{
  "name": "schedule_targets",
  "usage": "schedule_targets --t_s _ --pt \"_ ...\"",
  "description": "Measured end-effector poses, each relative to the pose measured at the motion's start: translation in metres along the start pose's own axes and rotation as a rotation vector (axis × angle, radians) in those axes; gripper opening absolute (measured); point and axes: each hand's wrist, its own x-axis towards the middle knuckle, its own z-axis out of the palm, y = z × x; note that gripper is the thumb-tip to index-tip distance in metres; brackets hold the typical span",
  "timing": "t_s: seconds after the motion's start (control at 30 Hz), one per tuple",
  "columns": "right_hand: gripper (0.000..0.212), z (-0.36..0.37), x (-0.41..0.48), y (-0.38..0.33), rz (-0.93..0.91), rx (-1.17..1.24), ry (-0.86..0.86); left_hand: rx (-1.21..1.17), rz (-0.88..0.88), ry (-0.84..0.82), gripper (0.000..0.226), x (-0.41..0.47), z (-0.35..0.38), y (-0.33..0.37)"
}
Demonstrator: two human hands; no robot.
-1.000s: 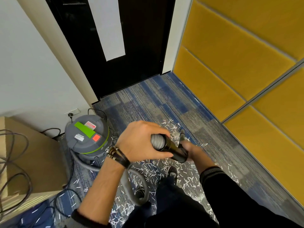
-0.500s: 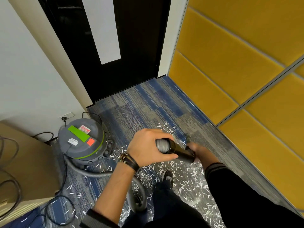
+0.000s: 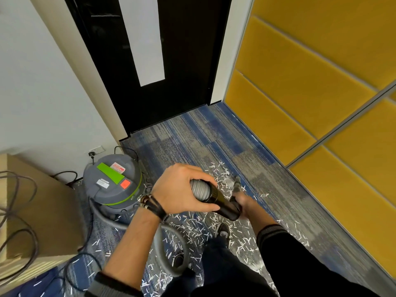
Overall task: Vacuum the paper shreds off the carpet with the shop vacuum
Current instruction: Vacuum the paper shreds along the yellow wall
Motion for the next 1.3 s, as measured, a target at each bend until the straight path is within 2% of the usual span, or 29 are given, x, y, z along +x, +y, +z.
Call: schedule_targets --t_s 0.1,0.2,0.33,0.43,0.6,0.67,0.83,0.97,1.13,1.3 --pt "0.030 -0.008 0.012 0.011 0.017 -0.039 0.067 -0.037 -0.016 -0.001 0.046 -0.005 0.006 -0.003" --pt "0.034 0.006 0.014 0.004 -0.004 -0.062 0.077 -0.014 -0.054 0.066 0.043 -0.020 -0.001 -0.013" --pt "0.025 0.044 -0.001 -0.002 -0.030 0.000 -0.018 0.054 -0.042 0.105 0.043 -0.036 -0.017 -0.014" --pt "0.027 0.057 -0.006 0.005 -0.004 0.047 -0.094 0.081 0.012 0.068 0.044 -0.038 -0.024 -0.008" --pt "0.050 0.040 0.006 0.033 0.002 0.205 -0.069 0.002 0.047 0.016 0.043 -0.028 -0.024 -0.001" --pt "0.055 0.029 0.020 0.040 0.006 0.185 -0.063 0.003 0.054 0.008 0.044 -0.025 -0.022 0.003" --pt "0.044 0.038 -0.002 0.024 0.006 0.141 -0.020 0.075 0.028 0.070 0.042 -0.033 -0.031 0.002" --pt "0.047 0.061 -0.009 0.012 -0.042 0.164 -0.101 0.116 0.050 0.097 0.041 -0.042 -0.037 0.002" --pt "0.055 0.055 0.019 0.027 -0.043 0.131 -0.109 -0.002 0.027 0.106 0.040 -0.044 -0.041 -0.008" --pt "0.028 0.033 -0.010 0.040 0.027 0.177 -0.066 -0.053 0.023 0.049 0.037 -0.042 -0.028 -0.003"
